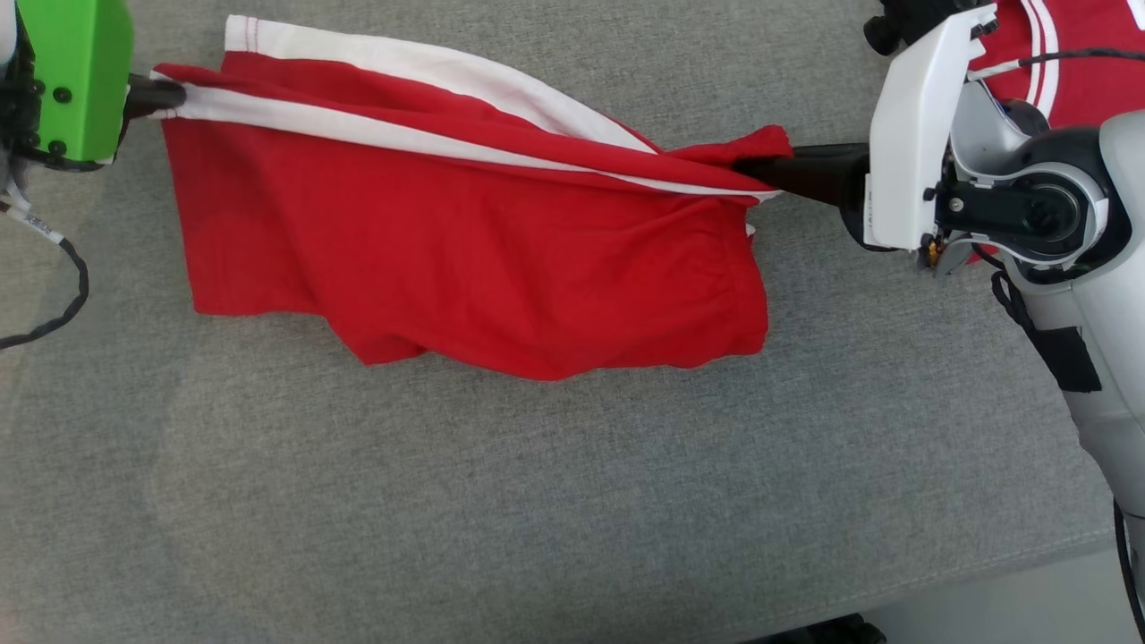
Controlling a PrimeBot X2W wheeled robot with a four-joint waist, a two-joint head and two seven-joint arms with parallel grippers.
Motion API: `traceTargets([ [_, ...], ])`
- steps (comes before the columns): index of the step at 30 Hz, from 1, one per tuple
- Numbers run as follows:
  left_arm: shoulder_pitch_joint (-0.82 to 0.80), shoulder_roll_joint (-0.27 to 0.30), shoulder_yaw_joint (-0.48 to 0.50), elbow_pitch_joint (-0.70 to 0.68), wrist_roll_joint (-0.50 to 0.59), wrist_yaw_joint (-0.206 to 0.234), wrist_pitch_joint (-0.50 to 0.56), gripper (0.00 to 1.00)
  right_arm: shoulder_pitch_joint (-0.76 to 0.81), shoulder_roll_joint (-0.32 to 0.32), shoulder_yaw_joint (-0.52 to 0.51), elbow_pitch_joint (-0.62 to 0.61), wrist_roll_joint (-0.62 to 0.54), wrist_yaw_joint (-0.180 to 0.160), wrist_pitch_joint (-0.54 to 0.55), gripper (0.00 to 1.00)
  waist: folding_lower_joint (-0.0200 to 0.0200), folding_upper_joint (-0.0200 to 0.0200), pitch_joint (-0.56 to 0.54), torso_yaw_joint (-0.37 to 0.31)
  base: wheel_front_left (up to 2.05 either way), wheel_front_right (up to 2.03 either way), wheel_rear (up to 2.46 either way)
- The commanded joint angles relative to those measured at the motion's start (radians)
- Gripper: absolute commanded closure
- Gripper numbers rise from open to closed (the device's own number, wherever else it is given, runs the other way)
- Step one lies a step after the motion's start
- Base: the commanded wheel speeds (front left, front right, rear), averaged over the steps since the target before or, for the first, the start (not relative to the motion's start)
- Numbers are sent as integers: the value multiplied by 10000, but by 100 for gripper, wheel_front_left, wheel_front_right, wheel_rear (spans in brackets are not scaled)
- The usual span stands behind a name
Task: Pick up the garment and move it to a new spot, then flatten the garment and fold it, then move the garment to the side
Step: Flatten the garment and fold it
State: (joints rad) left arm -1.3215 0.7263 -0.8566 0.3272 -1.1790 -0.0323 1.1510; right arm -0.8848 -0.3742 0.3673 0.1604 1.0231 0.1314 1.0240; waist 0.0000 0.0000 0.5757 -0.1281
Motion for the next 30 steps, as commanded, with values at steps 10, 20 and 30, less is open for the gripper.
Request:
traceTargets([
  [10, -264, -508, -94, 1339, 517, -628, -1205, 0, 303, 738, -804, -347, -529, -9, 211, 0, 0, 0, -128, -349, 0, 0, 0],
  [20, 828, -288, -272, 1689, 350, -955, -2521, 0, 1262, 791, -1749, -1074, -491, -9, -1564, 0, 0, 0, -1393, -381, 0, 0, 0],
  [30, 2623, 105, -255, 1932, -484, -988, -3283, 0, 2959, 213, -1465, -2217, -1226, -7, -6051, 0, 0, 0, -2106, -742, 0, 0, 0],
])
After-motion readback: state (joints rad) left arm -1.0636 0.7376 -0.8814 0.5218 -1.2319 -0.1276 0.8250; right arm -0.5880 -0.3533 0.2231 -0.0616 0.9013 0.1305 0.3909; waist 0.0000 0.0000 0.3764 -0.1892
